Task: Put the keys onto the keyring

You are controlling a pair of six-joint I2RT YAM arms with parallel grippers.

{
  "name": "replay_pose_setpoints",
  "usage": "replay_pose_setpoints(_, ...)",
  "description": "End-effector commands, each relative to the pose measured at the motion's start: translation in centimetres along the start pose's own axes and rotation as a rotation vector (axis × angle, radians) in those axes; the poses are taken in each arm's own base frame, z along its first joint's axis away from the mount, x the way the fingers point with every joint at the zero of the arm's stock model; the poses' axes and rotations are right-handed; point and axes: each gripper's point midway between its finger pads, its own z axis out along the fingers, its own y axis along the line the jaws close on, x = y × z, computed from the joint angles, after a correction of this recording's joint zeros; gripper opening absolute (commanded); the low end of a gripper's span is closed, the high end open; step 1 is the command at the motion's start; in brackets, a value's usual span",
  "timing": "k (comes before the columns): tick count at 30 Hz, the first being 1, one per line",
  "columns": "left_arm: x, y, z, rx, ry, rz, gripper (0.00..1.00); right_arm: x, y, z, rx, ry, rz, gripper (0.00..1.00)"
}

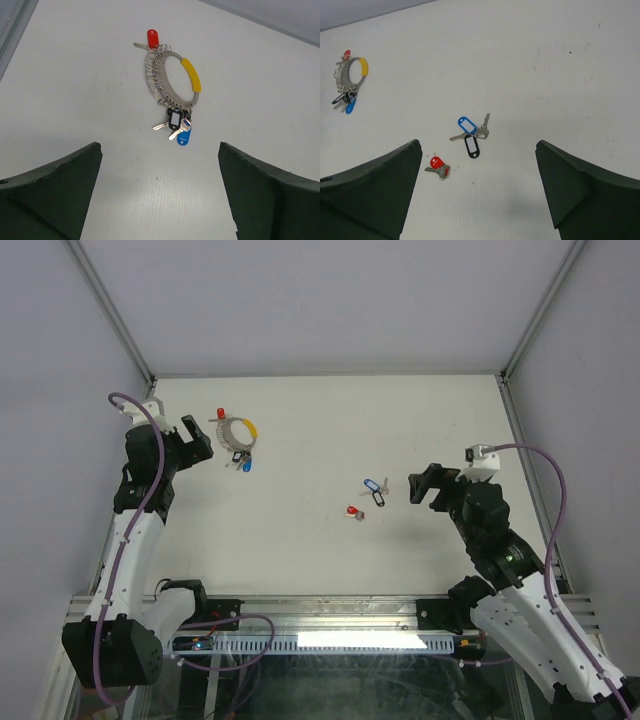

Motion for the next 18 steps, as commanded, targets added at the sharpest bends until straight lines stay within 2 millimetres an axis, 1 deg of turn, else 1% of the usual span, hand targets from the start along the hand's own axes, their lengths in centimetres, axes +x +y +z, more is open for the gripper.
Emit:
replay_pose_setpoints(1, -2.4, -0.5, -0.2, 0.022, -0.076, -0.014, 0.99, -2.5, 1.1, 0.6, -0.026, -0.059, -0.014, 0.99)
replay_pose_setpoints(4, -2.0, -1.3, 0.5, 0.071, -0.059, -0.031, 0.99, -2.3, 1.1, 1.0, -0.018, -0.047, -0.010, 0.99)
replay_pose_setpoints(7, -1.5, -1.4, 1.3, 0.085, -0.022, -0.054, 0.99, -2.0, 1.0, 1.1, -0.003, -0.029, -0.005, 0.99)
replay_pose_setpoints(9, -1.1, -1.1, 1.7, 0.076, 0.000, -0.072, 0.99, -2.0, 1.0, 1.2, -0.002, -0.024, -0.002, 0.99)
replay_pose_setpoints(12, -1.6, -0.9, 1.8, 0.071, -0.007, -0.113, 0.99, -1.7, 1.0, 1.5, 0.002, -0.015, -0.008, 0.99)
replay_pose_setpoints(16, -1.6, -0.3, 1.9, 0.038, -0.012, -0.161, 0.99, -1.2, 0.9, 2.0, 0.024, 0.021, 0.007, 0.99)
replay_pose_setpoints(18, -1.4, -0.5, 2.1, 0.059, 0.000, -0.149, 0.99, -0.7, 0.9, 2.1, 0.033, 0.050, 0.016, 0.99)
